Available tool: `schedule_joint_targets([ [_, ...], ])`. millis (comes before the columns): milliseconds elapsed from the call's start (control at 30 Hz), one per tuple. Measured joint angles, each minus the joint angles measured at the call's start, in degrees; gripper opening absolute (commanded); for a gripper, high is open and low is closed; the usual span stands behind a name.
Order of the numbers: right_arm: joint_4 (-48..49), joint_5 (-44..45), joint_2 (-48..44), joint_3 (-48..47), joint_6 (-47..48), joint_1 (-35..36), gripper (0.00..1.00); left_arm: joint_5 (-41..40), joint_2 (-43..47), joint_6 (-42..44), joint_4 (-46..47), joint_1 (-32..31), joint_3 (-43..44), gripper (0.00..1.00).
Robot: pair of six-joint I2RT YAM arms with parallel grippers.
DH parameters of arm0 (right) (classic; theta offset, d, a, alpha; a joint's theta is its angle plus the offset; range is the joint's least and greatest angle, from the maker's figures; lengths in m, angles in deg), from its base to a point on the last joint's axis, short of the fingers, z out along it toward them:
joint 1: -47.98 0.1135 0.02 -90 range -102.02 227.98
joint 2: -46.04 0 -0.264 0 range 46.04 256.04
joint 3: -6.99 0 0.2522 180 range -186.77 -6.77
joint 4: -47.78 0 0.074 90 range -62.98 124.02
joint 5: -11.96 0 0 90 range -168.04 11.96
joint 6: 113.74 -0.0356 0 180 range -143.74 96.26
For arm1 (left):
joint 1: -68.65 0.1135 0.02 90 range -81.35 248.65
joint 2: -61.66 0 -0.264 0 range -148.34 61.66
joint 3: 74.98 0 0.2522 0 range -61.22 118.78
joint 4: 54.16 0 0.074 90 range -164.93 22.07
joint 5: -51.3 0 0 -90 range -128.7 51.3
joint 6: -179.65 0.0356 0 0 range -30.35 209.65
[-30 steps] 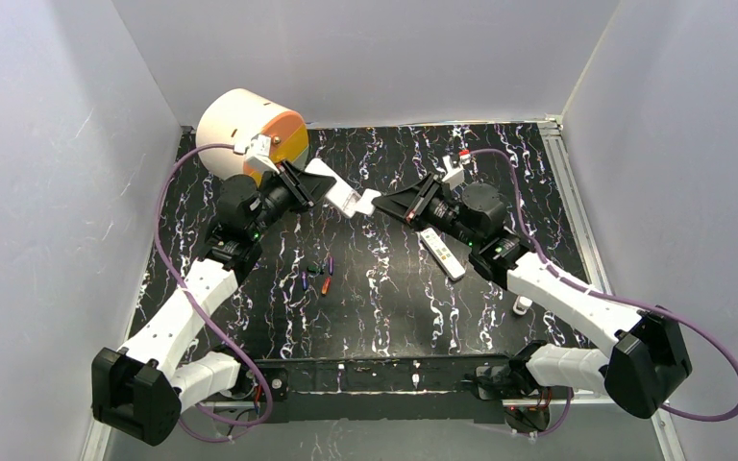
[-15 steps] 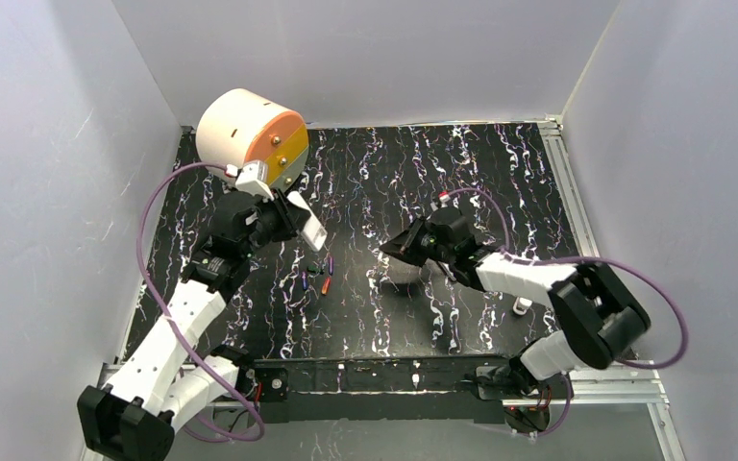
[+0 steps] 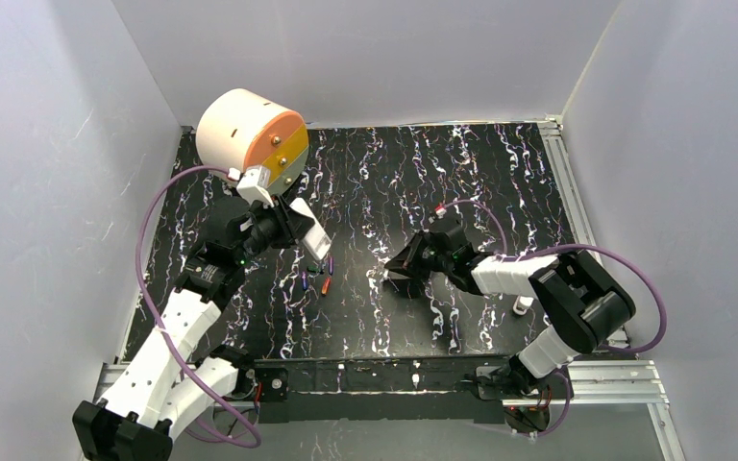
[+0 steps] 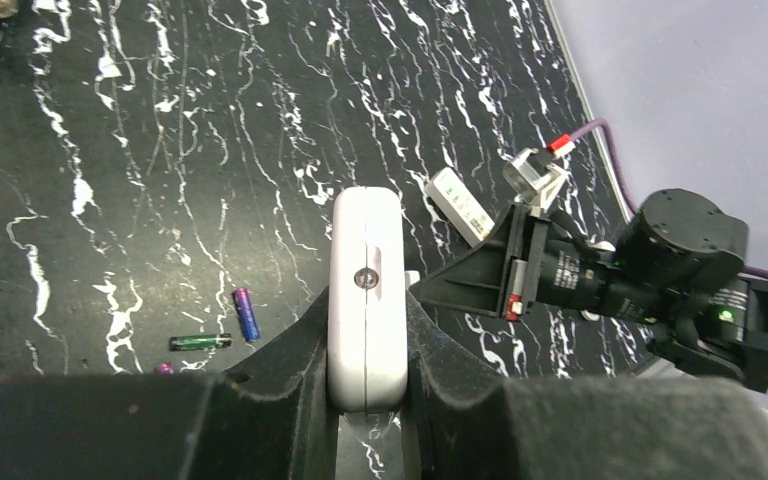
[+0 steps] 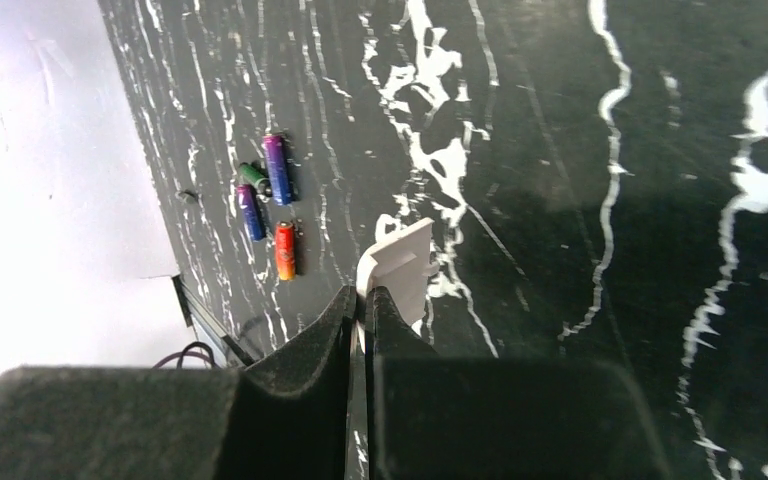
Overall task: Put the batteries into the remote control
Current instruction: Place the battery cover at the center of the board.
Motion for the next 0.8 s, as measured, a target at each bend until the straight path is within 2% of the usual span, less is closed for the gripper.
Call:
schedule_joint_targets([
  [133, -1.5, -0.3, 0.0, 1.1, 0.4, -1.4, 0.06, 2.6, 0.0, -0.4, 0.4, 0.0, 0.0, 0.00],
  [233, -2.2, -0.5, -0.9, 1.6, 0.5, -2.7, 0.14, 4.4, 0.0, -0.6, 0.9, 0.0, 0.0, 0.00],
  [267, -2.7, -0.5, -1.4, 1.9, 0.6, -3.0, 0.18, 5.0, 0.0, -0.7, 0.9, 0.0, 0.0, 0.00],
  [400, -5.8, 0.0, -3.8, 2.7, 1.7, -3.8, 0.45, 6.6, 0.0, -0.7, 1.1, 0.0, 0.2, 0.00],
  [500, -10.2, 1.0, -5.8, 2.9, 2.7, -4.2, 0.60, 7.3, 0.0, -0.8, 1.2, 0.0, 0.5, 0.00],
  [800, -23.3, 5.7, -17.4, 0.8, 6.3, -4.4, 0.84, 8.7, 0.0, -2.0, 1.6, 0.0, 1.7, 0.00],
])
